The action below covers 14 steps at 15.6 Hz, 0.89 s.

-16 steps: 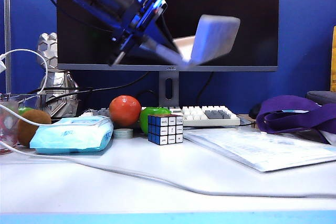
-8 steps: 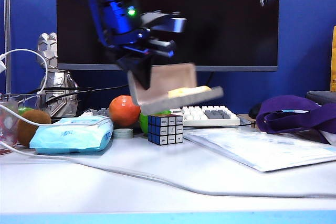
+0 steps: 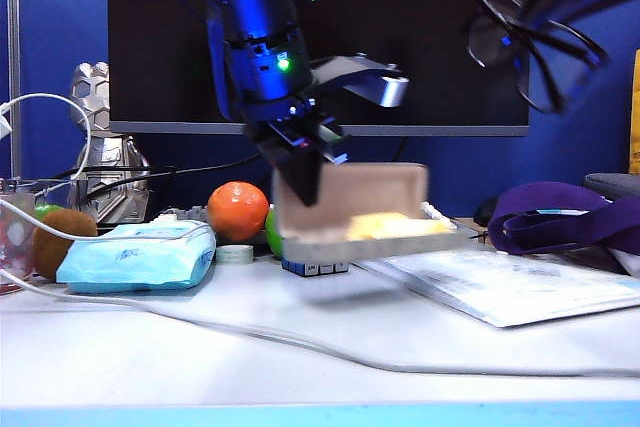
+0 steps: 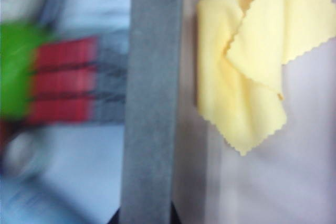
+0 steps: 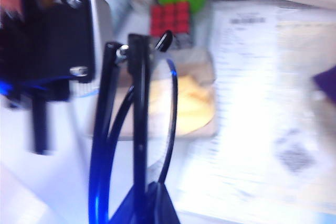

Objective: Pick up the glasses, fold the temples of the glasses, place the glasses into the glasses case, and finally close the glasses case.

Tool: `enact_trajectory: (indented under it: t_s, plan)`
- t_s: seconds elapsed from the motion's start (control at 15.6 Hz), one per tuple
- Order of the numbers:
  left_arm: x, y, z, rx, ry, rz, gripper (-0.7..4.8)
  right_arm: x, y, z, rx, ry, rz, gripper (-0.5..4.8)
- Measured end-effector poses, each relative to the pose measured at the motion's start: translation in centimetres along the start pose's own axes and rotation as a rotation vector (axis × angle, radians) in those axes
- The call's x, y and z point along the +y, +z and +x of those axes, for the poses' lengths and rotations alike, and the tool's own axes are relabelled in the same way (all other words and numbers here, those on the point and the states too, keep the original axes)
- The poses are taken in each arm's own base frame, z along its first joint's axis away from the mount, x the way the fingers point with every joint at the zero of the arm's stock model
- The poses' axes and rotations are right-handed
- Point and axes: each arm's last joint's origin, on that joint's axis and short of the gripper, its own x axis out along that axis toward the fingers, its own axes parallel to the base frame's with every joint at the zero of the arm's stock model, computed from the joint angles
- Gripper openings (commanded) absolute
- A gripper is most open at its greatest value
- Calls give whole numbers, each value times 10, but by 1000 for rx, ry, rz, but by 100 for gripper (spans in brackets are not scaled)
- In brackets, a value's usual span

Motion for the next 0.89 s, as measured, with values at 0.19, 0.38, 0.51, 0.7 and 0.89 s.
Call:
enact_trajectory:
  t_s: [0.19,0.38,0.51,0.7,0.89]
  plan:
    - [-3,1,0,-51,-98,64,-6,-3,-1,2,24,-75,-211,-6]
    - [-4,1,1,-62,-118,85,-6,-6,-1,9,60,-72,-395,-5]
    - [-5,2,1,-89,-160,121,-6,-9,-2,16,90,-60,-488,-6]
    - [-6,2,2,-102,-181,146,-6,-13,-7,29,156,-27,-572,-5]
    - [-9,0,11,-82,-192,154,-6,-9,-14,48,221,30,-673,-5]
